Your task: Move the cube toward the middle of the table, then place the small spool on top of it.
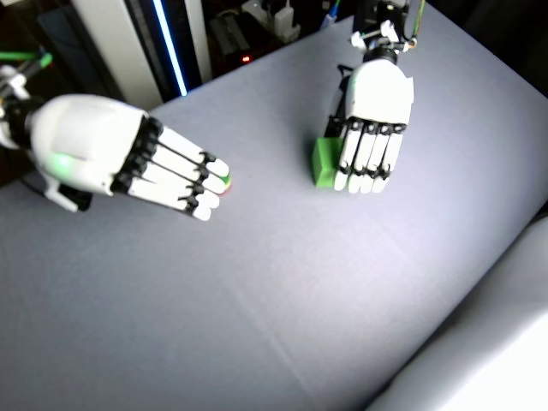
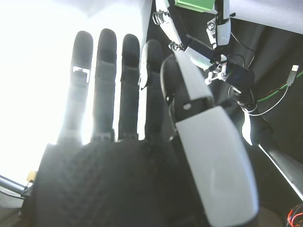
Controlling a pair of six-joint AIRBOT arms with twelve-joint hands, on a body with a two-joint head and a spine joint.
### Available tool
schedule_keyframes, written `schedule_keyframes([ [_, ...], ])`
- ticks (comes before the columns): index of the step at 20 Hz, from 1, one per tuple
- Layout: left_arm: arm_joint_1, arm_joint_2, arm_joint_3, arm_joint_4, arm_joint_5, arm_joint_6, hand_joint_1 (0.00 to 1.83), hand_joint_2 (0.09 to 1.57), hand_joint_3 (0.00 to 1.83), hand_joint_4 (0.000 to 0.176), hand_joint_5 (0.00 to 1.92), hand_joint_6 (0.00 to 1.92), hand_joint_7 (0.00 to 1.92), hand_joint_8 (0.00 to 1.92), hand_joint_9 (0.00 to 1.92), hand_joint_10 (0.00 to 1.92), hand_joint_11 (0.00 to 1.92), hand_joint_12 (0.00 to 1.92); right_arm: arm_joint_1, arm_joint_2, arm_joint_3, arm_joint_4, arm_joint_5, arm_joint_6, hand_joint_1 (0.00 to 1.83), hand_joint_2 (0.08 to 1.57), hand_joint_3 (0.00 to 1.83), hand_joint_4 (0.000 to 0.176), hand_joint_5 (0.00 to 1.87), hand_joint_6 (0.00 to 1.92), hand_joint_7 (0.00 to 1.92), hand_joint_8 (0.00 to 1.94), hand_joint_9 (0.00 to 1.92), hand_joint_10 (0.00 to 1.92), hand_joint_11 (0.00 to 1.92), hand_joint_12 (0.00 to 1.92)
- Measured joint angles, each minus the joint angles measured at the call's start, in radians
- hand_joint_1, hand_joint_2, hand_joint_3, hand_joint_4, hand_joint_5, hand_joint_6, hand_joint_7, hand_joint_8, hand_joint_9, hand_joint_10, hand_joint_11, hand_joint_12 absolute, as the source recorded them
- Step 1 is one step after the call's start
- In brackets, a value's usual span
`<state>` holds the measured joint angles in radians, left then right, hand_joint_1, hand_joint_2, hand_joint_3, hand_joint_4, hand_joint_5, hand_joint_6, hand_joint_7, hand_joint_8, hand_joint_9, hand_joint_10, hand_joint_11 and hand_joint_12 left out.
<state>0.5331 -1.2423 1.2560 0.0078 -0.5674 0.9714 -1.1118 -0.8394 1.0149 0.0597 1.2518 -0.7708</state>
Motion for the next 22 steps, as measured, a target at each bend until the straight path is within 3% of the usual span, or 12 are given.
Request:
schedule_keyframes([
  [1, 0.006, 0.017, -0.014, -0.001, -0.023, 0.0, 1.03, 0.89, 0.0, 0.095, 0.25, 0.0, 0.15, 0.0, 0.16, 0.0, 0.02, 0.66, 0.0, -0.001, 0.001, -0.001, 0.0, 0.0, 1.02, 1.37, 0.0, 0.0, 0.71, 0.0, 0.71, 0.0, 0.72, 0.0, 0.42, 0.7],
  [2, 0.02, 0.051, -0.041, -0.005, -0.057, 0.0, 0.96, 0.9, 0.0, 0.146, 0.19, 0.0, 0.06, 0.0, 0.06, 0.0, 0.0, 0.39, 0.0, -0.001, 0.002, -0.011, 0.0, 0.017, 1.01, 1.34, 0.0, 0.0, 0.72, 0.0, 0.69, 0.0, 0.71, 0.0, 0.46, 0.65],
  [6, 0.112, 0.184, -0.139, -0.051, -0.205, 0.002, 0.63, 0.94, 0.0, 0.176, 0.05, 0.01, 0.0, 0.0, 0.01, 0.0, 0.01, 0.14, 0.019, -0.001, 0.012, -0.084, -0.009, 0.063, 0.94, 1.31, 0.0, 0.0, 0.62, 0.0, 0.6, 0.0, 0.61, 0.0, 0.41, 0.61],
  [8, 0.169, 0.253, -0.193, -0.067, -0.282, 0.001, 0.61, 0.96, 0.01, 0.176, 0.07, 0.01, 0.01, 0.0, 0.04, 0.01, 0.03, 0.15, 0.042, -0.001, 0.013, -0.128, -0.035, 0.072, 0.82, 1.27, 0.0, 0.0, 0.53, 0.0, 0.56, 0.0, 0.58, 0.0, 0.5, 0.42],
  [9, 0.196, 0.288, -0.216, -0.068, -0.323, 0.001, 0.68, 0.95, 0.0, 0.157, 0.11, 0.01, 0.02, 0.0, 0.01, 0.0, 0.01, 0.08, 0.067, -0.001, 0.02, -0.169, -0.068, 0.087, 0.8, 1.21, 0.0, 0.0, 0.51, 0.0, 0.58, 0.0, 0.61, 0.01, 0.51, 0.42],
  [10, 0.219, 0.316, -0.238, -0.071, -0.358, 0.001, 0.8, 0.91, 0.0, 0.122, 0.12, 0.01, 0.03, 0.0, 0.0, 0.0, 0.0, 0.05, 0.091, -0.001, 0.025, -0.208, -0.1, 0.099, 0.77, 1.17, 0.0, 0.003, 0.48, 0.0, 0.56, 0.0, 0.61, 0.0, 0.43, 0.59],
  [13, 0.304, 0.403, -0.296, -0.085, -0.46, 0.001, 0.88, 0.89, 0.0, 0.118, 0.12, 0.0, 0.06, 0.0, 0.03, 0.0, 0.02, 0.07, 0.15, -0.001, 0.027, -0.333, -0.224, 0.115, 0.78, 1.09, 0.0, 0.056, 0.4, 0.0, 0.46, 0.0, 0.53, 0.0, 0.21, 0.94],
  [15, 0.337, 0.433, -0.314, -0.106, -0.496, 0.001, 0.9, 0.9, 0.0, 0.143, 0.08, 0.0, 0.03, 0.0, 0.0, 0.0, 0.0, 0.01, 0.176, -0.006, 0.042, -0.409, -0.298, 0.155, 0.84, 1.05, 0.0, 0.015, 0.4, 0.0, 0.46, 0.0, 0.54, 0.01, 0.16, 1.11],
  [16, 0.349, 0.444, -0.323, -0.119, -0.517, 0.001, 0.79, 0.89, 0.0, 0.127, 0.13, 0.0, 0.08, 0.0, 0.05, 0.01, 0.06, 0.04, 0.187, -0.012, 0.056, -0.44, -0.331, 0.188, 0.82, 1.05, 0.0, 0.037, 0.37, 0.0, 0.42, 0.0, 0.54, 0.0, 0.2, 1.06],
  [18, 0.357, 0.447, -0.327, -0.126, -0.554, 0.001, 0.76, 0.89, 0.0, 0.109, 0.17, 0.01, 0.1, 0.01, 0.08, 0.01, 0.1, 0.06, 0.226, -0.025, 0.082, -0.511, -0.409, 0.233, 0.84, 1.03, 0.0, 0.05, 0.37, 0.0, 0.44, 0.0, 0.61, 0.01, 0.34, 0.91],
  [20, 0.368, 0.447, -0.33, -0.136, -0.573, 0.001, 0.76, 0.9, 0.01, 0.112, 0.17, 0.01, 0.1, 0.0, 0.08, 0.01, 0.08, 0.06, 0.262, -0.055, 0.1, -0.573, -0.48, 0.261, 0.92, 1.02, 0.0, 0.008, 0.39, 0.0, 0.46, 0.01, 0.6, 0.0, 0.37, 0.91],
  [22, 0.376, 0.447, -0.33, -0.15, -0.573, 0.001, 0.75, 0.9, 0.0, 0.116, 0.16, 0.0, 0.11, 0.0, 0.07, 0.0, 0.07, 0.05, 0.275, -0.072, 0.106, -0.617, -0.52, 0.268, 0.94, 1.02, 0.0, 0.0, 0.4, 0.01, 0.47, 0.01, 0.61, 0.01, 0.37, 0.91],
])
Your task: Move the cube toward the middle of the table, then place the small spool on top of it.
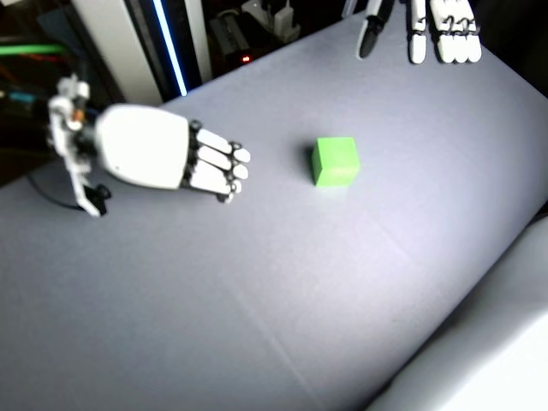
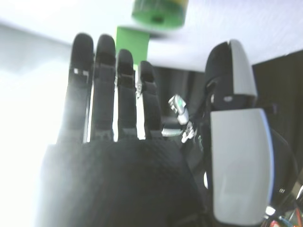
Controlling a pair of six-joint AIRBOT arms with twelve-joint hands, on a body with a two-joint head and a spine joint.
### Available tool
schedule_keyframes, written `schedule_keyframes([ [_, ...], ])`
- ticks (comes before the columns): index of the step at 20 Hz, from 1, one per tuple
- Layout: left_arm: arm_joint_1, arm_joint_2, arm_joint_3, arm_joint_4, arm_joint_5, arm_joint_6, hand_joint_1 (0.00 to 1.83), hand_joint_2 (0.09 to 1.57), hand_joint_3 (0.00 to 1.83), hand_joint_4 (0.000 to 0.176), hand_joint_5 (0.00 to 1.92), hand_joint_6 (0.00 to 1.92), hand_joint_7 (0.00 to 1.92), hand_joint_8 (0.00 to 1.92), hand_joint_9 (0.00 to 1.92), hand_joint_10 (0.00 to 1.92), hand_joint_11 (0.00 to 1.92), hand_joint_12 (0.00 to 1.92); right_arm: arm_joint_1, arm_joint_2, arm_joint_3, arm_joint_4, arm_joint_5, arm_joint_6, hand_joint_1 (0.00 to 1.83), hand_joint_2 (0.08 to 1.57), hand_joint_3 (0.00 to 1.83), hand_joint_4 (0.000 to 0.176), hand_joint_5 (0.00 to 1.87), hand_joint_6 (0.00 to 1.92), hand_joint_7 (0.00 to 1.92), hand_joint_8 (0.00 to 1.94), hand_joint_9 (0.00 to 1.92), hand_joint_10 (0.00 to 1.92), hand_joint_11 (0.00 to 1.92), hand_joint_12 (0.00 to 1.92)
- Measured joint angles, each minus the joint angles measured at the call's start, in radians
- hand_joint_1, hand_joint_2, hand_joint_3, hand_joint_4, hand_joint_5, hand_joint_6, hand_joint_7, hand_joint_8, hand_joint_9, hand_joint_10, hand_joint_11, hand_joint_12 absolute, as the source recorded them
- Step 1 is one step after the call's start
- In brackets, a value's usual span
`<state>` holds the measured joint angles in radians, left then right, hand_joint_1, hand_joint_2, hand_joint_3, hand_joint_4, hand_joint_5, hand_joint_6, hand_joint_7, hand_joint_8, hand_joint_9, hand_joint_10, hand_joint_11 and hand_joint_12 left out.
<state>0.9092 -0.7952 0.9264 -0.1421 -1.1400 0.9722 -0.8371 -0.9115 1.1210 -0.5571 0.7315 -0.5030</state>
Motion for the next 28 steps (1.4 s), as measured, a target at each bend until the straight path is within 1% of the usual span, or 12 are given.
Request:
schedule_keyframes([
  [5, 0.034, 0.0, -0.006, -0.031, -0.016, -0.005, 0.84, 0.88, 0.0, 0.081, 0.2, 0.01, 0.14, 0.01, 0.09, 0.01, 0.05, 0.06, 0.01, -0.01, 0.02, -0.01, -0.053, 0.002, 1.09, 1.03, 0.0, 0.0, 0.46, 0.0, 0.52, 0.0, 0.64, 0.01, 0.39, 0.9],
  [13, 0.045, -0.002, -0.006, -0.053, -0.028, -0.008, 0.84, 0.89, 0.0, 0.073, 0.22, 0.0, 0.15, 0.0, 0.1, 0.01, 0.07, 0.1, 0.037, -0.037, 0.037, -0.009, -0.072, 0.002, 1.06, 1.01, 0.0, 0.0, 0.56, 0.0, 0.57, 0.0, 0.71, 0.01, 0.41, 0.88],
  [15, 0.045, -0.006, -0.006, -0.052, -0.029, -0.008, 0.81, 0.9, 0.0, 0.091, 0.2, 0.0, 0.14, 0.0, 0.1, 0.0, 0.06, 0.1, 0.038, -0.04, 0.039, -0.006, -0.073, 0.002, 1.09, 1.0, 0.0, 0.0, 0.59, 0.01, 0.59, 0.01, 0.75, 0.02, 0.45, 0.89],
  [18, 0.05, -0.006, -0.006, -0.051, -0.028, -0.008, 0.81, 0.89, 0.0, 0.084, 0.21, 0.0, 0.15, 0.0, 0.1, 0.0, 0.06, 0.11, 0.038, -0.04, 0.039, -0.008, -0.072, 0.002, 1.15, 1.0, 0.0, 0.0, 0.73, 0.01, 0.78, 0.03, 0.96, 0.1, 0.61, 1.2],
  [20, 0.05, -0.006, -0.006, -0.053, -0.028, -0.008, 0.83, 0.88, 0.0, 0.086, 0.21, 0.0, 0.16, 0.0, 0.11, 0.01, 0.07, 0.13, 0.038, -0.041, 0.039, -0.008, -0.073, 0.002, 1.19, 1.03, 0.0, 0.0, 0.82, 0.01, 0.92, 0.03, 1.04, 0.15, 0.66, 1.21],
  [21, 0.05, -0.006, -0.006, -0.053, -0.028, -0.009, 0.84, 0.89, 0.0, 0.088, 0.21, 0.0, 0.15, 0.0, 0.11, 0.0, 0.01, 0.24, 0.038, -0.042, 0.039, -0.008, -0.072, 0.002, 1.25, 1.07, 0.0, 0.0, 0.96, 0.66, 1.15, 0.59, 1.13, 0.16, 0.76, 1.06],
  [22, 0.05, -0.007, -0.006, -0.051, -0.028, -0.009, 0.85, 0.88, 0.0, 0.093, 0.22, 0.0, 0.16, 0.0, 0.12, 0.0, 0.0, 0.32, 0.038, -0.042, 0.039, -0.009, -0.073, 0.002, 1.36, 1.06, 0.0, 0.0, 0.95, 0.8, 1.16, 0.62, 1.11, 0.85, 0.8, 1.1],
  [23, 0.05, -0.007, -0.006, -0.051, -0.027, -0.009, 0.84, 0.88, 0.0, 0.099, 0.22, 0.0, 0.16, 0.0, 0.12, 0.0, 0.0, 0.34, 0.038, -0.047, 0.044, -0.007, -0.066, 0.003, 1.28, 1.08, 0.0, 0.0, 0.94, 0.89, 1.17, 0.75, 1.11, 0.72, 0.84, 1.15],
  [24, 0.05, -0.007, -0.006, -0.051, -0.028, -0.009, 0.85, 0.88, 0.0, 0.092, 0.22, 0.0, 0.17, 0.0, 0.13, 0.0, 0.0, 0.36, 0.043, -0.05, 0.049, -0.004, -0.065, 0.003, 1.28, 1.1, 0.0, 0.0, 0.96, 0.8, 1.09, 1.02, 1.11, 1.02, 0.92, 1.45],
  [25, 0.05, -0.007, -0.006, -0.051, -0.028, -0.009, 0.85, 0.88, 0.0, 0.099, 0.22, 0.0, 0.17, 0.0, 0.13, 0.0, 0.0, 0.37, 0.045, -0.052, 0.052, -0.005, -0.068, 0.004, 1.35, 1.1, 0.0, 0.0, 0.95, 0.85, 1.02, 0.95, 0.99, 1.23, 0.8, 1.43],
  [27, 0.05, -0.007, -0.006, -0.053, -0.028, -0.009, 0.86, 0.87, 0.0, 0.086, 0.24, 0.0, 0.17, 0.0, 0.13, 0.0, 0.0, 0.41, 0.064, -0.057, 0.055, -0.008, -0.076, 0.003, 1.26, 1.11, 0.0, 0.0, 1.01, 0.82, 0.97, 1.11, 0.88, 1.16, 0.71, 1.51],
  [28, 0.053, -0.007, -0.006, -0.054, -0.031, -0.009, 0.86, 0.87, 0.0, 0.093, 0.23, 0.0, 0.17, 0.0, 0.13, 0.0, 0.0, 0.41, 0.074, -0.059, 0.056, -0.008, -0.08, 0.003, 1.25, 1.12, 0.0, 0.0, 1.03, 0.74, 0.93, 1.25, 0.87, 1.21, 0.71, 1.61],
])
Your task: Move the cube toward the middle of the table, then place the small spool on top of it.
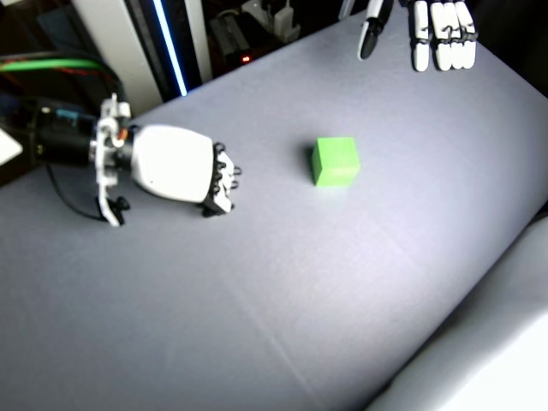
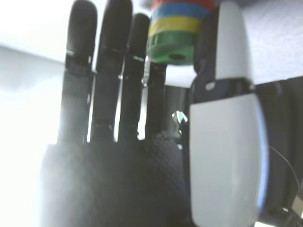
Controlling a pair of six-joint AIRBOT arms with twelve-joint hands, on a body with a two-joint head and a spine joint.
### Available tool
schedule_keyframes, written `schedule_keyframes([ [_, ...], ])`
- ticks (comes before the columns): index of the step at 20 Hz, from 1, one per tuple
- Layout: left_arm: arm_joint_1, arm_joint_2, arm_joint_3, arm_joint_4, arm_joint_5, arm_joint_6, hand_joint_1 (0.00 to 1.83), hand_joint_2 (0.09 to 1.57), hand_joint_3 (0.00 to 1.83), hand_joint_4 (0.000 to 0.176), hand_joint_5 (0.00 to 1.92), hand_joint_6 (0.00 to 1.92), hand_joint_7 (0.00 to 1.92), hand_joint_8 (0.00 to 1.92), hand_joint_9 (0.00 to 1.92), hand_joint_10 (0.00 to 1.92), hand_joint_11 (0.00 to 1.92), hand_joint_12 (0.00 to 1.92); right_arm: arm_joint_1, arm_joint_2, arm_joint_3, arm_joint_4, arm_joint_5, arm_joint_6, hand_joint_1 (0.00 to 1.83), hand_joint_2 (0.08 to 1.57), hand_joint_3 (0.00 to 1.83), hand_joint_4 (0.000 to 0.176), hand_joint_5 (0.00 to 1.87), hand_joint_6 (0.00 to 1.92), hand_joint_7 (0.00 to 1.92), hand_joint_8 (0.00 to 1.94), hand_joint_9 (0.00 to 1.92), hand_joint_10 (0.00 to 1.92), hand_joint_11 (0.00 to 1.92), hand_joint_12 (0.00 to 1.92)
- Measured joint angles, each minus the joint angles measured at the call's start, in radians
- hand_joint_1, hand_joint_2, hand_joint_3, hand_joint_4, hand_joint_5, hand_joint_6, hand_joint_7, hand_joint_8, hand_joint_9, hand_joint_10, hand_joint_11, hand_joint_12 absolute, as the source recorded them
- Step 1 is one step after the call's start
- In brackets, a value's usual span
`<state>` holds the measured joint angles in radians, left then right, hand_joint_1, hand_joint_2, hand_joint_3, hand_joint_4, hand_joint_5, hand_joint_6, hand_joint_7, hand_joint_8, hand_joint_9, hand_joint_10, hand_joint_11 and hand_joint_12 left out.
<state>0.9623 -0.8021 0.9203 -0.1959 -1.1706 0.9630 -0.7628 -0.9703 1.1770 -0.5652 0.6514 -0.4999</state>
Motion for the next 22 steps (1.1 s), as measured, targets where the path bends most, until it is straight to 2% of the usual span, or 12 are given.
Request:
schedule_keyframes([
  [2, 0.005, 0.0, 0.0, 0.0, 0.0, -0.003, 0.89, 0.88, 0.0, 0.08, 0.24, 0.0, 0.16, 0.0, 0.13, 0.0, 0.0, 0.39, 0.04, -0.007, 0.008, 0.029, 0.012, -0.02, 1.27, 1.11, 0.0, 0.0, 1.07, 0.61, 0.97, 1.25, 0.89, 1.31, 0.74, 1.72],
  [4, 0.014, 0.0, 0.0, -0.006, -0.002, -0.01, 0.91, 0.9, 0.0, 0.068, 0.23, 0.0, 0.18, 0.0, 0.15, 0.0, 0.0, 0.43, 0.071, -0.02, 0.008, 0.101, 0.066, -0.087, 1.25, 1.1, 0.0, 0.0, 1.02, 0.75, 1.02, 1.1, 0.88, 1.01, 0.64, 1.51],
  [7, 0.022, 0.0, 0.0, -0.01, -0.007, -0.011, 0.89, 0.92, 0.0, 0.112, 0.2, 0.0, 0.15, 0.0, 0.13, 0.0, 0.0, 0.4, 0.131, -0.059, 0.025, 0.104, 0.082, -0.102, 1.26, 1.13, 0.0, 0.0, 0.98, 0.77, 0.97, 1.24, 0.83, 1.07, 0.59, 1.52],
  [9, 0.036, 0.0, 0.0, -0.008, -0.013, -0.014, 0.93, 0.94, 0.01, 0.093, 0.21, 0.0, 0.14, 0.0, 0.11, 0.0, 0.0, 0.33, 0.171, -0.086, 0.05, 0.106, 0.093, -0.102, 1.37, 1.11, 0.0, 0.0, 0.89, 1.03, 1.06, 0.91, 0.87, 1.2, 0.59, 1.29],
  [11, 0.048, 0.0, 0.0, -0.029, -0.012, -0.014, 0.92, 0.96, 0.01, 0.078, 0.21, 0.0, 0.14, 0.0, 0.12, 0.0, 0.0, 0.37, 0.199, -0.111, 0.072, 0.106, 0.095, -0.103, 1.36, 1.13, 0.0, 0.0, 0.88, 1.2, 1.03, 0.84, 0.82, 1.22, 0.58, 1.18],
  [12, 0.057, 0.003, 0.0, -0.036, -0.014, -0.014, 0.88, 0.97, 0.01, 0.084, 0.21, 0.0, 0.14, 0.0, 0.12, 0.0, 0.0, 0.38, 0.211, -0.125, 0.08, 0.109, 0.09, -0.103, 1.25, 1.11, 0.0, 0.0, 1.0, 1.02, 0.99, 0.91, 0.87, 0.8, 0.59, 1.22],
  [14, 0.082, 0.01, 0.0, -0.049, -0.021, -0.019, 0.79, 1.01, 0.0, 0.091, 0.22, 0.0, 0.15, 0.0, 0.15, 0.0, 0.0, 0.48, 0.228, -0.151, 0.096, 0.108, 0.092, -0.103, 1.23, 1.12, 0.0, 0.0, 1.07, 0.9, 0.91, 1.06, 0.89, 0.63, 0.49, 1.42],
  [15, 0.096, 0.011, -0.002, -0.06, -0.029, -0.02, 0.75, 1.04, 0.01, 0.08, 0.22, 0.0, 0.14, 0.0, 0.14, 0.0, 0.0, 0.45, 0.243, -0.171, 0.108, 0.106, 0.083, -0.103, 1.22, 1.13, 0.0, 0.0, 0.91, 1.06, 1.01, 0.98, 0.97, 0.46, 0.55, 1.31],
  [17, 0.109, 0.016, -0.007, -0.08, -0.046, -0.021, 0.71, 1.05, 0.0, 0.099, 0.21, 0.0, 0.13, 0.0, 0.11, 0.0, 0.0, 0.36, 0.281, -0.204, 0.128, 0.092, 0.068, -0.103, 1.25, 1.1, 0.0, 0.0, 0.87, 1.1, 1.19, 0.67, 1.17, 0.21, 0.77, 0.96],
  [18, 0.109, 0.016, -0.007, -0.082, -0.05, -0.021, 0.68, 1.14, 0.02, 0.079, 0.22, 0.0, 0.13, 0.0, 0.11, 0.0, 0.0, 0.33, 0.29, -0.21, 0.132, 0.088, 0.067, -0.103, 1.36, 1.07, 0.0, 0.0, 0.94, 0.99, 1.24, 0.48, 1.04, 0.88, 0.73, 0.93],
  [20, 0.109, 0.017, -0.007, -0.085, -0.06, -0.021, 0.49, 1.33, 0.01, 0.063, 0.21, 0.0, 0.13, 0.0, 0.11, 0.0, 0.0, 0.34, 0.322, -0.239, 0.148, 0.087, 0.066, -0.104, 1.39, 1.04, 0.0, 0.0, 1.02, 0.86, 1.32, 0.31, 1.04, 1.01, 0.71, 1.11],
  [22, 0.116, 0.017, -0.007, -0.086, -0.065, -0.021, 0.43, 1.39, 0.01, 0.049, 0.2, 0.0, 0.11, 0.0, 0.12, 0.0, 0.0, 0.4, 0.333, -0.269, 0.171, 0.088, 0.053, -0.108, 1.39, 1.05, 0.0, 0.0, 1.04, 0.82, 1.24, 0.45, 1.02, 1.04, 0.7, 1.18],
])
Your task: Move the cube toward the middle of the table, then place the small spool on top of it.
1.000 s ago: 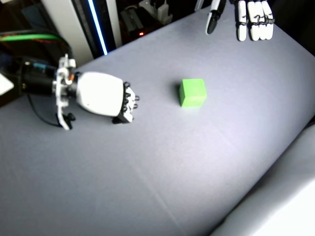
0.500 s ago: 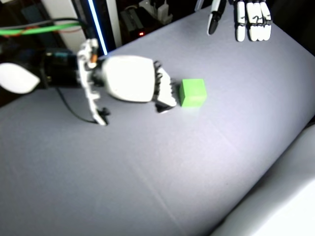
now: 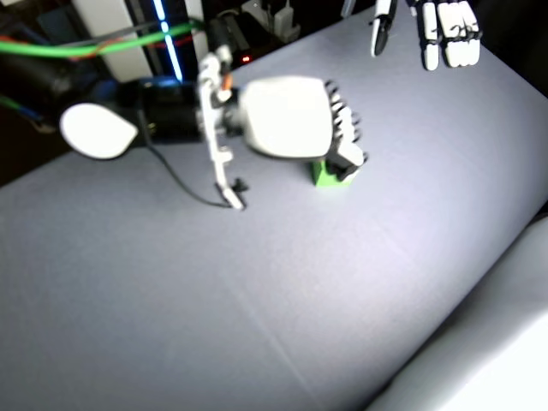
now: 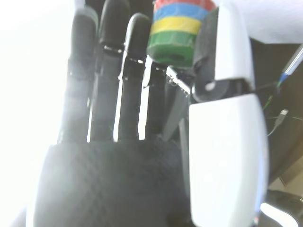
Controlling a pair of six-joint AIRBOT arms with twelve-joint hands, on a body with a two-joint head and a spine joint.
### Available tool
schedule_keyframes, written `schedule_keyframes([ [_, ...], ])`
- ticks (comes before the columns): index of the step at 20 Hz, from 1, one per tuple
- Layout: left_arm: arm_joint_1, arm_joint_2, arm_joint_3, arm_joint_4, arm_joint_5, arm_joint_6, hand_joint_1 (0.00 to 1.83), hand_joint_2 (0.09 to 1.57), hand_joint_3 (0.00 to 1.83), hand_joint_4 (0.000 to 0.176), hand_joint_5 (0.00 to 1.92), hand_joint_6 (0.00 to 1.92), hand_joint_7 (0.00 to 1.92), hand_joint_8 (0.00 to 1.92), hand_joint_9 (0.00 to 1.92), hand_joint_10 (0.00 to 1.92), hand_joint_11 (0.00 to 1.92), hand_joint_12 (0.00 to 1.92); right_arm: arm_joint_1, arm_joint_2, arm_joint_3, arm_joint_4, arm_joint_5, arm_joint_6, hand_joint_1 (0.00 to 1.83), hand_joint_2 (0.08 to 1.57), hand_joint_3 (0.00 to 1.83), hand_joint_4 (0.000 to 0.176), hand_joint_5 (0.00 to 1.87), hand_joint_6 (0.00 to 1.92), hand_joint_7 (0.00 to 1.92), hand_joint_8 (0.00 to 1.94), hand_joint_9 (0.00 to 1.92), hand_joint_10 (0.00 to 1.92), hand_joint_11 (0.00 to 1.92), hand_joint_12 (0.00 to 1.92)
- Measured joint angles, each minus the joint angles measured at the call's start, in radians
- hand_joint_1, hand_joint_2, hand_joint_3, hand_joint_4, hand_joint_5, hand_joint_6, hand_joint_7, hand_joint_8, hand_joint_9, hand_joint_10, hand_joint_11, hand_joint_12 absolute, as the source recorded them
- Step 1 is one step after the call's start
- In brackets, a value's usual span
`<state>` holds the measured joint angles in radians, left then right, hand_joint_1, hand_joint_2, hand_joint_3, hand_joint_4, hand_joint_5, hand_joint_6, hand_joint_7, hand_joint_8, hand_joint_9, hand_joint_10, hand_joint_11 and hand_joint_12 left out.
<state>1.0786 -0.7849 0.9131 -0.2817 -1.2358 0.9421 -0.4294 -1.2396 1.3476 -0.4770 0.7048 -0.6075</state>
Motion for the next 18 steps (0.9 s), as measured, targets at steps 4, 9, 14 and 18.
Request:
schedule_keyframes([
  [4, 0.022, 0.006, 0.0, -0.037, -0.026, 0.0, 0.41, 1.38, 0.0, 0.034, 0.22, 0.0, 0.13, 0.0, 0.16, 0.01, 0.0, 0.52, 0.013, -0.039, 0.019, -0.014, -0.038, 0.0, 1.3, 1.02, 0.0, 0.0, 1.13, 0.68, 1.31, 0.45, 1.03, 0.69, 0.6, 1.19],
  [9, 0.03, 0.01, 0.0, -0.047, -0.054, 0.0, 0.48, 1.35, 0.0, 0.033, 0.22, 0.0, 0.14, 0.0, 0.16, 0.0, 0.0, 0.56, 0.015, -0.062, 0.035, -0.022, -0.074, -0.01, 1.27, 1.04, 0.0, 0.0, 1.17, 0.8, 1.17, 0.53, 1.06, 0.27, 0.59, 1.13],
  [14, 0.033, 0.01, -0.003, -0.051, -0.06, 0.0, 0.52, 1.31, 0.0, 0.038, 0.25, 0.0, 0.16, 0.0, 0.18, 0.01, 0.01, 0.61, 0.016, -0.079, 0.051, -0.018, -0.103, -0.019, 1.39, 1.04, 0.0, 0.0, 1.08, 0.78, 1.23, 0.51, 1.0, 1.05, 0.64, 1.24],
  [18, 0.035, 0.01, -0.004, -0.051, -0.06, 0.0, 0.55, 1.29, 0.0, 0.043, 0.25, 0.0, 0.16, 0.0, 0.21, 0.0, 0.0, 0.71, 0.03, -0.099, 0.07, -0.015, -0.119, -0.02, 1.28, 1.07, 0.0, 0.0, 1.1, 0.86, 1.06, 0.79, 0.91, 0.7, 0.59, 1.17],
])
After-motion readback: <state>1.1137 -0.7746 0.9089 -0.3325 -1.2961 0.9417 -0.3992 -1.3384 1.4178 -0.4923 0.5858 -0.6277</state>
